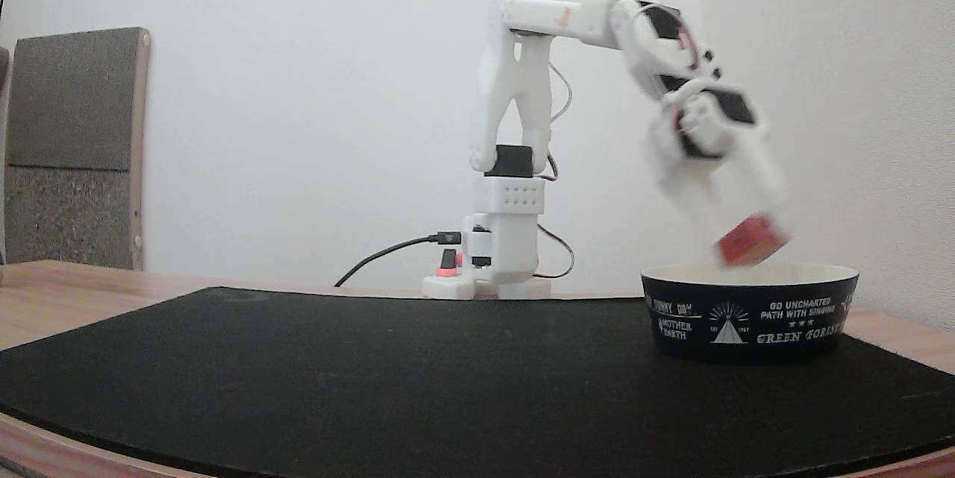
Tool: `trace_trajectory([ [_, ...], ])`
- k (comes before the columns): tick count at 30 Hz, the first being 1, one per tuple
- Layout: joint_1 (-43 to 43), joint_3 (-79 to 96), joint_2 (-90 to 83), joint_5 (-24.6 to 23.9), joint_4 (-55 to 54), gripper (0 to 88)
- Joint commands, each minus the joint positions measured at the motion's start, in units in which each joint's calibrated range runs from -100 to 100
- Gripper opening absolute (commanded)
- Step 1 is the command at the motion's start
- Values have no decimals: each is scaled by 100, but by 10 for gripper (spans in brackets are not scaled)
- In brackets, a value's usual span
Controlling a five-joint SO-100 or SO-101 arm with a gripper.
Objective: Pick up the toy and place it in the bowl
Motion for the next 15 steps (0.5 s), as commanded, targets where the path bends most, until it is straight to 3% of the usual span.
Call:
trace_trajectory([
  [1, -284, -219, -287, -30, -161, 165],
  [6, -24, -444, -287, 1, 449, 326],
  [15, 620, -535, -303, 1, 372, 331],
])
